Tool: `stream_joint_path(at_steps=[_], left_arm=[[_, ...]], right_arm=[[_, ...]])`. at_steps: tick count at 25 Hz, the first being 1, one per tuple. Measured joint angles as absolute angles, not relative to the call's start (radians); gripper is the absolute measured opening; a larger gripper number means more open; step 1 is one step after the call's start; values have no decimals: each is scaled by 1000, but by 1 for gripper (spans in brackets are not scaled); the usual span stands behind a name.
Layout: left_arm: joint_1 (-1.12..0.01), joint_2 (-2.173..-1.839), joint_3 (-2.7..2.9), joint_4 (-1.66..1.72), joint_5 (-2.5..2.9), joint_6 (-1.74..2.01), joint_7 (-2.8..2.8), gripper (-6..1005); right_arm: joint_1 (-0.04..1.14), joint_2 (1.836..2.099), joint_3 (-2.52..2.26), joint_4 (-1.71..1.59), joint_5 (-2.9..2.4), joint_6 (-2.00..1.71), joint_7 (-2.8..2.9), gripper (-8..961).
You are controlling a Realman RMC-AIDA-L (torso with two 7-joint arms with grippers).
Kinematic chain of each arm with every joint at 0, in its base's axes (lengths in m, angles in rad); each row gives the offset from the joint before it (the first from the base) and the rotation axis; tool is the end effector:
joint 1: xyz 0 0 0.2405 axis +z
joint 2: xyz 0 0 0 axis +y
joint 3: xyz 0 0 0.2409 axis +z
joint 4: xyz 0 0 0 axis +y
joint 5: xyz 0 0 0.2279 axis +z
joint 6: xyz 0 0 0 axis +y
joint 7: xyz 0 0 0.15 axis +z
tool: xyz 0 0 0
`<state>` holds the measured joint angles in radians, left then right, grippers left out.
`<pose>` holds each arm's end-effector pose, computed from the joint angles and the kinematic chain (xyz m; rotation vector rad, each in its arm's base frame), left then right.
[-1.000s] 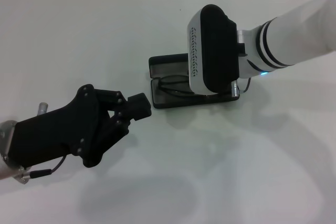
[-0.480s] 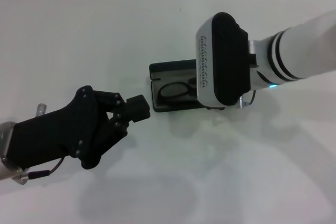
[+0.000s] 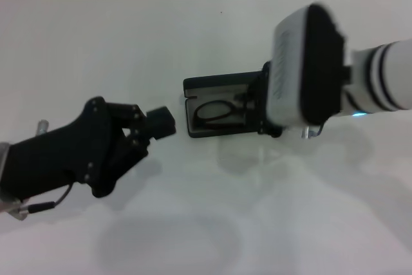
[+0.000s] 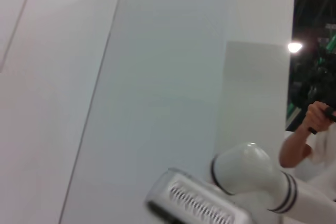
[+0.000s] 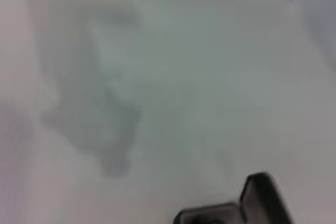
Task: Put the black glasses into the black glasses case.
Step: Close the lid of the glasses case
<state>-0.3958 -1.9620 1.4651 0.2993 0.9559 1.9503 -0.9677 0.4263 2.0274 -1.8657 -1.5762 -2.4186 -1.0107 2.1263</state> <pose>-0.2371 0.2496 0.0027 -2.6178 -0.3126 -1.5946 0.0933 0.3393 -0.0596 -2.6954 -0.2170 -0.1833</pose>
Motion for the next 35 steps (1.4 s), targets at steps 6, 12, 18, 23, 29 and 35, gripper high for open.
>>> stream_joint_path(at_steps=[6, 12, 18, 23, 29, 35], left_arm=[[-431, -1933, 1368, 305, 960, 1926, -1034, 54], [-578, -1856, 1336, 397, 1017, 1758, -1197, 54], [-765, -1833, 1334, 455, 1227, 1491, -1388, 57], [-899, -1887, 1334, 469, 1510, 1285, -1540, 135], [-961, -1943, 1333, 485, 1683, 1226, -1608, 222], [-967, -1979, 1333, 481, 1754, 1180, -1624, 234]], right_arm=[[279, 2025, -1617, -1657, -2131, -1140, 2051, 184], [205, 2024, -1093, -1474, -1774, -1478, 1885, 183], [152, 2022, -812, -1284, -1705, -1685, 1729, 184], [148, 2023, -799, -1120, -1698, -1715, 1650, 185], [152, 2022, -795, -1030, -1697, -1712, 1603, 186], [158, 2022, -801, -982, -1702, -1708, 1576, 187]])
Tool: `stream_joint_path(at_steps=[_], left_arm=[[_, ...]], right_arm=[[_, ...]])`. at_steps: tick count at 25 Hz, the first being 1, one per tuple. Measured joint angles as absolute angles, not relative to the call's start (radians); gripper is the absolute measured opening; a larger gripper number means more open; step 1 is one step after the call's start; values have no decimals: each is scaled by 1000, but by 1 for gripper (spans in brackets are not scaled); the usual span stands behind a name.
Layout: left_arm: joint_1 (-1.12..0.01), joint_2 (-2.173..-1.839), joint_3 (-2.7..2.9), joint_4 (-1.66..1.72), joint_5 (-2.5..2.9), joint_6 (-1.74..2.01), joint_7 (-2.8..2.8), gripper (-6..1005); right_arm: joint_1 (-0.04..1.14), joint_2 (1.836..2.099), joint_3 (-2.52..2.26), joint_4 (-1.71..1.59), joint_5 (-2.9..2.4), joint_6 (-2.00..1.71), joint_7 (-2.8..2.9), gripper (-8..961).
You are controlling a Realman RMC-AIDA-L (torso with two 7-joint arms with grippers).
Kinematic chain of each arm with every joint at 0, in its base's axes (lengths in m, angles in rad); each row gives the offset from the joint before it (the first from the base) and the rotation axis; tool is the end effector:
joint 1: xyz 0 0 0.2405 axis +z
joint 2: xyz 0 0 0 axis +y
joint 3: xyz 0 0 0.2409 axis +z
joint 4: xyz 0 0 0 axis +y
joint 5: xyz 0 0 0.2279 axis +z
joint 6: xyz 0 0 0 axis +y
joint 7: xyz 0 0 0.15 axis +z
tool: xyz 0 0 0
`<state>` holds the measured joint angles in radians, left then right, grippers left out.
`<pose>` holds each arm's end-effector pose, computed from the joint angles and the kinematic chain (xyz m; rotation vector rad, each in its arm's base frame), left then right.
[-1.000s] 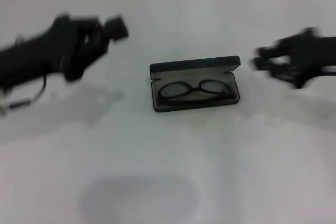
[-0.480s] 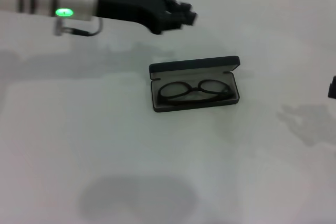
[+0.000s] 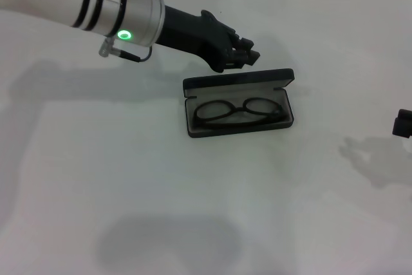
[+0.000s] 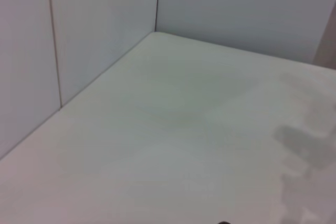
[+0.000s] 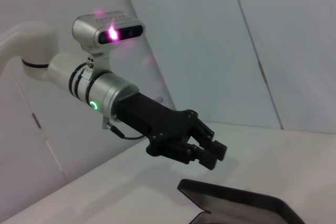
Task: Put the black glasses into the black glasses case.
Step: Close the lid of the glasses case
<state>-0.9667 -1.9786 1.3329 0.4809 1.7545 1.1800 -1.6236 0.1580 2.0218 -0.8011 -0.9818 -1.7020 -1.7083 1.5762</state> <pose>-0.1255 0.4256 -0.0579 -2.9623 -0.3605 -0.2980 0.2993 0.2690 0.0843 -2.5321 0.7758 0.8147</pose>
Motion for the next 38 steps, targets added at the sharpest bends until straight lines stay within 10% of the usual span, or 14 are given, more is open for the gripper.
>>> stream_joint_path(at_steps=[38], left_arm=[[-965, -2044, 1342, 460, 1901, 1128, -1661, 225]], right_arm=[[185, 2022, -796, -904, -1703, -1707, 1535, 195]])
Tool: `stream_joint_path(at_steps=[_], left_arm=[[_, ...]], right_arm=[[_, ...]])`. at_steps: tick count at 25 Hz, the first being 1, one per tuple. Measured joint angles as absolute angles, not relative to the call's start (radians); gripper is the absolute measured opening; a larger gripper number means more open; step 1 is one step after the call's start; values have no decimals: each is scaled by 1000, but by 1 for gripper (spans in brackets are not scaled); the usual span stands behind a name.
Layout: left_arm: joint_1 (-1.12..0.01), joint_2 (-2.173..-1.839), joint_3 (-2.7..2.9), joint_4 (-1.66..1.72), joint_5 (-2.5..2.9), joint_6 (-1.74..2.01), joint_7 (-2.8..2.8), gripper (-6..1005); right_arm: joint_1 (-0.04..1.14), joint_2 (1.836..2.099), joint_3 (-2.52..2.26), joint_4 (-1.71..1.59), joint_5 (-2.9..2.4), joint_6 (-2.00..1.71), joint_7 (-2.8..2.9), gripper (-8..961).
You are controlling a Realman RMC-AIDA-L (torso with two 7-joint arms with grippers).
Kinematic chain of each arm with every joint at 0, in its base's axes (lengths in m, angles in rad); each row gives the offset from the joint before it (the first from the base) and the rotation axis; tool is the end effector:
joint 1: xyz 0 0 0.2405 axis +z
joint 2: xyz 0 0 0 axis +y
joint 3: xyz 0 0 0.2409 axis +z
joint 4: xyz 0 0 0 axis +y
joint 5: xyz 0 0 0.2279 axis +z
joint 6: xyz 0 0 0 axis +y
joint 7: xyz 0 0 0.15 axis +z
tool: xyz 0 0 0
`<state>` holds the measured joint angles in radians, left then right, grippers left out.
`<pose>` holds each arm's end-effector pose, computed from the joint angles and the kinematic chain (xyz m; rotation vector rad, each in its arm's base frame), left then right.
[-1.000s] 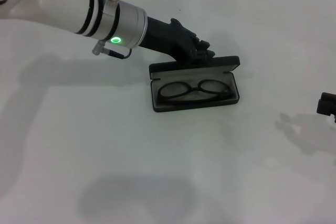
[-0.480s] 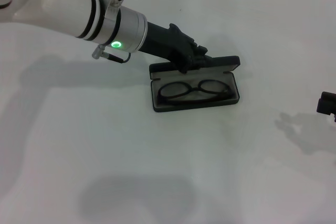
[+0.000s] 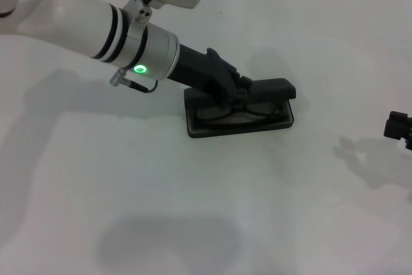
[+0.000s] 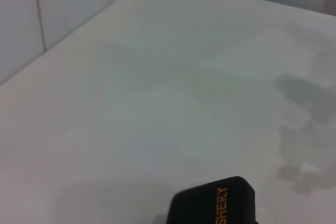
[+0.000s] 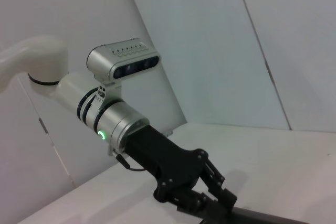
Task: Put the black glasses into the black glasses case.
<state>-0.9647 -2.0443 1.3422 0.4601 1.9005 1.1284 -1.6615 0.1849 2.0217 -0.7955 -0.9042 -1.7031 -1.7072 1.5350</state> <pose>-0.1413 0.4095 -0.0905 -2.9955 -0.3846 -0.1177 0.3017 0.2710 0.0733 -2.5375 0.7853 0.8526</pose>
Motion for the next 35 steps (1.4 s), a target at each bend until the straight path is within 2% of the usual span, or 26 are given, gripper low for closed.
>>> stream_joint_path(at_steps=[14, 21, 25, 28, 32, 35], left_arm=[[-928, -2086, 1342, 517, 1962, 1227, -1651, 219], [-735, -2084, 1321, 919, 1817, 1471, -1706, 216], [-636, -2079, 1227, 947, 1718, 1602, -1657, 247], [-610, -2070, 1149, 888, 1700, 1687, -1624, 271], [-607, -2039, 1019, 735, 1665, 1836, -1508, 302], [-595, -2006, 959, 637, 1647, 1910, -1422, 412]], right_arm=[[187, 2022, -802, -893, -1701, -1709, 1531, 197], [182, 2021, -791, -902, -1696, -1786, 1490, 199], [205, 2027, -858, -906, -1644, -1861, 1442, 199], [219, 2027, -964, -909, -1562, -1870, 1405, 200], [232, 2026, -1092, -942, -1490, -1852, 1367, 388], [235, 2027, -1132, -975, -1479, -1831, 1368, 581]])
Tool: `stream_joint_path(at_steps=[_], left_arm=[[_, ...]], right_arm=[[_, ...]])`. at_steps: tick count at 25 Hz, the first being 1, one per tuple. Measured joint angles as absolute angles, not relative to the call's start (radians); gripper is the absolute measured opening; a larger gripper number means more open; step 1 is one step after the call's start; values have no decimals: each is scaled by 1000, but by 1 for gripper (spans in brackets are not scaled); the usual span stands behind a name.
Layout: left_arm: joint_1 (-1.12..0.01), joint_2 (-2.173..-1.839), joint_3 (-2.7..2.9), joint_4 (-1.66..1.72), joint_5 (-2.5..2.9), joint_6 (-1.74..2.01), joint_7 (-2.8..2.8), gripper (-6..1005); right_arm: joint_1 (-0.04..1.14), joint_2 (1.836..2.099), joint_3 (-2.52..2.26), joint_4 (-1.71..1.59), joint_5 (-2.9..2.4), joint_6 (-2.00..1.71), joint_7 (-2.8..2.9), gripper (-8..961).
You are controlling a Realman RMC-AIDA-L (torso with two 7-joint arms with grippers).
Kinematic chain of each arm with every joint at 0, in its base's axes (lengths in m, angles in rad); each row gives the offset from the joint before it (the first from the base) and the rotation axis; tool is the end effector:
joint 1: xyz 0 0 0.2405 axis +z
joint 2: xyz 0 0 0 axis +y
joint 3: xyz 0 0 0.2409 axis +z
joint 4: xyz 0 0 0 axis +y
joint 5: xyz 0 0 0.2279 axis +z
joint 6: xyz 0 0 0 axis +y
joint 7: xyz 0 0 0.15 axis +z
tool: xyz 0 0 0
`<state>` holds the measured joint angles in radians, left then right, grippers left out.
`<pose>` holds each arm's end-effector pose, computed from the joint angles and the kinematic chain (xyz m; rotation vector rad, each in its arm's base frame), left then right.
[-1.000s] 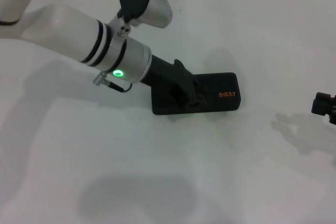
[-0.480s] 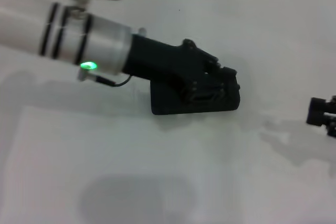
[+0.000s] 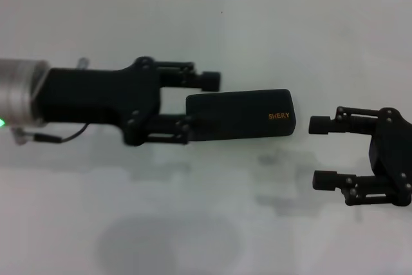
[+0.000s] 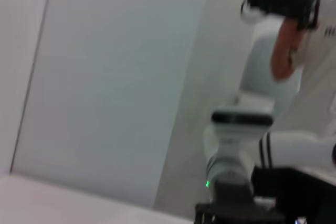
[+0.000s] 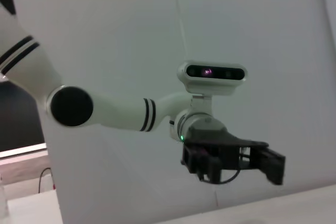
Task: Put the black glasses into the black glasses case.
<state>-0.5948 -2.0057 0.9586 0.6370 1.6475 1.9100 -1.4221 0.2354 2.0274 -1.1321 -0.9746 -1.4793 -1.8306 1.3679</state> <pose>-0.1825 0.3173 0.0220 2.7910 0.2963 1.0733 0.2184 0.2682 0.0375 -2.8706 0.2326 1.0884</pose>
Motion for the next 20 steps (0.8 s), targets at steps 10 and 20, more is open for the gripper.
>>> stream_joint_path(at_steps=[10, 20], left_arm=[[-516, -1985, 998, 587, 1744, 1961, -1223, 691], [-489, -1992, 942, 540, 1734, 1954, -1122, 694]], right_arm=[[234, 2025, -1146, -958, -1389, -1852, 1367, 864], [248, 2025, -1158, -907, -1389, -1857, 1364, 867]])
